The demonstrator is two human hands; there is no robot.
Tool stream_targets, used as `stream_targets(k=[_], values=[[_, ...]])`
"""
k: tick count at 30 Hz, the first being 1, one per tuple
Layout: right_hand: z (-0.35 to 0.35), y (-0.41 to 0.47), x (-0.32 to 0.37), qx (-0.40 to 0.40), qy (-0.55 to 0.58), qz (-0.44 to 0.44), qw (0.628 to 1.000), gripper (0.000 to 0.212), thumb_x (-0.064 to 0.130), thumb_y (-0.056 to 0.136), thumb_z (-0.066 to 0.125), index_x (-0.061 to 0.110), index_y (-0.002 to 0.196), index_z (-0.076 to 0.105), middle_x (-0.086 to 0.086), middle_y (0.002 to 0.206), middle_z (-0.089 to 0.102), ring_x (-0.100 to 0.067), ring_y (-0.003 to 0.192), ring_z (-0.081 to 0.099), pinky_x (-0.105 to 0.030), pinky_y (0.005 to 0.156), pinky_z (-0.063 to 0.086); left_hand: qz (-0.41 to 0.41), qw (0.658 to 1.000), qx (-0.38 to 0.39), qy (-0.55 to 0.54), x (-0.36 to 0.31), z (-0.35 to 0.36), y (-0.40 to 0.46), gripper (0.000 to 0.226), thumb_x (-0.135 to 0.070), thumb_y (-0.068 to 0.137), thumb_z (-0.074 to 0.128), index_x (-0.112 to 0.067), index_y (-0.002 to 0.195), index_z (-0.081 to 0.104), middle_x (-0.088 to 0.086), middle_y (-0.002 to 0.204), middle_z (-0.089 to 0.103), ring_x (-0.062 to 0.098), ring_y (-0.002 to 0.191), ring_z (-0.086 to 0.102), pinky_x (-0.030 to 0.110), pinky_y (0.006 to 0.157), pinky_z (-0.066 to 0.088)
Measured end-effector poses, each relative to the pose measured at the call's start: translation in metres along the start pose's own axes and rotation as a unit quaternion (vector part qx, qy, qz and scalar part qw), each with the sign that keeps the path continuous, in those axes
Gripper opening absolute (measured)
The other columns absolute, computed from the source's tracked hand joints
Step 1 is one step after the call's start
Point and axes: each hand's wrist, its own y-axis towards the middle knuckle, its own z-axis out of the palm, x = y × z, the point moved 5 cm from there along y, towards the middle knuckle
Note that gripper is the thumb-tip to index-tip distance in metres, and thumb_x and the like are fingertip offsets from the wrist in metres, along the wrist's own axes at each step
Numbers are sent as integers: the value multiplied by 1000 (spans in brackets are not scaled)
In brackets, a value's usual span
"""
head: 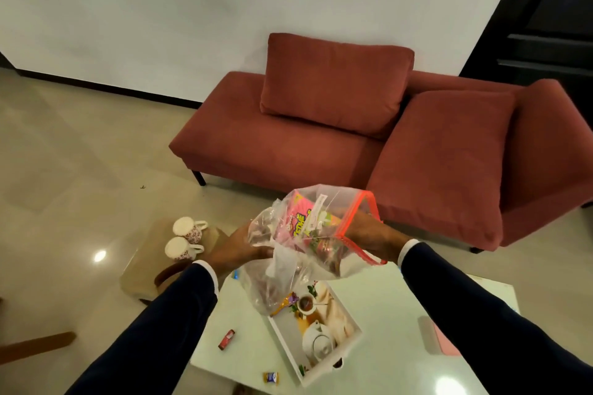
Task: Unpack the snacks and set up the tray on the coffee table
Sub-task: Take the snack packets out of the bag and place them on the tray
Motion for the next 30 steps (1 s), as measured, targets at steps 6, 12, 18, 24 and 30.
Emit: stream_targets(k=[6,12,18,24,30], values=[[27,8,12,-40,-145,-70,986,41,29,69,75,32,110,71,24,88,71,9,75,66,-7,63,51,-31,992,-2,-120,20,3,9,116,-53,29,105,-31,127,47,3,118,74,13,100,77,27,76,61],[9,26,7,-46,-235,-44,970,39,39,74,84,26,108,73,8,101,76,-12,91,72,-37,80,61,-59,993,-105,13,45,-31,6,75,-38,54,92,-17,121,65,5,112,76,27,107,73,47,93,61],[-14,38,-45,-139,-17,40,989,40,46,77,83,19,103,69,-1,97,79,-18,87,75,-28,74,57,-149,901,-367,-175,106,-78,-21,41,-9,88,69,-20,127,62,5,110,72,21,91,69,25,56,52],[17,85,-139,-173,65,123,975,45,21,88,77,8,124,54,-17,120,68,-32,108,68,-45,93,57,-166,831,-436,-302,170,-95,-39,42,-4,93,68,-15,132,59,6,122,70,29,110,70,31,65,60],[48,160,-243,-157,-107,199,961,38,10,89,74,-2,121,57,-21,120,66,-38,110,62,-43,95,51,-166,848,-387,-322,227,-82,-36,51,-7,96,66,-14,146,54,12,126,73,27,103,75,41,68,64]])
